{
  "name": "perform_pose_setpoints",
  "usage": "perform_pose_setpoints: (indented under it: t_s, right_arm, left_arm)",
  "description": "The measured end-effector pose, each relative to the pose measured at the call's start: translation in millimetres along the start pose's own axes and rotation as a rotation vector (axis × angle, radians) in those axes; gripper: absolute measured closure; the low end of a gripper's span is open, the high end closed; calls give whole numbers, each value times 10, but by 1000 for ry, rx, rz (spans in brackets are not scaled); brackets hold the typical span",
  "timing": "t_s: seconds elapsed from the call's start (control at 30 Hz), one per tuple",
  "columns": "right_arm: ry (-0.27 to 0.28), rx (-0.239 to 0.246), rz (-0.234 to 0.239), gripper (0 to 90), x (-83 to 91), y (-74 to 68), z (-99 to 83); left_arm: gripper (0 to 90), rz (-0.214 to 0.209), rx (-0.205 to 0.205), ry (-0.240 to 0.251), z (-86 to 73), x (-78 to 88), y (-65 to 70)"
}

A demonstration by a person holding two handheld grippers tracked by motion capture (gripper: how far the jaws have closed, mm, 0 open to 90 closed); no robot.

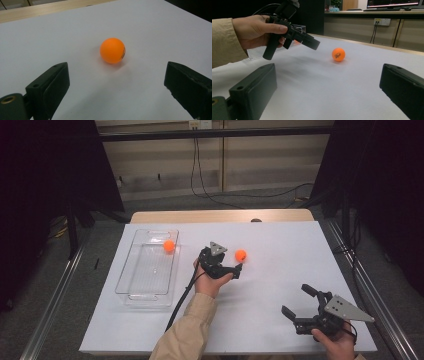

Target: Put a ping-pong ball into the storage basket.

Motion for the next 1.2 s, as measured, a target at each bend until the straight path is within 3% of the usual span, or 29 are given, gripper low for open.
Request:
perform_pose_setpoints:
  t_s: [0.37, 1.2]
  right_arm:
    - [3, -1, 3, 6, -5, -2, 2]
    - [5, -3, -2, 6, 1, 10, 5]
  left_arm:
    - [63, -16, -5, -6, 17, -79, 25]
    - [65, -3, 0, -14, 28, -249, 12]
Point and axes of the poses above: each handheld gripper's, and its own axes: x roughly backward along the jaws, z roughly out of its top, y roughly to its right, the point moved 5 cm from there along -x, roughly forward along the jaws, and after that the axes turned 9 degrees about -z, right-handed, at the moved point
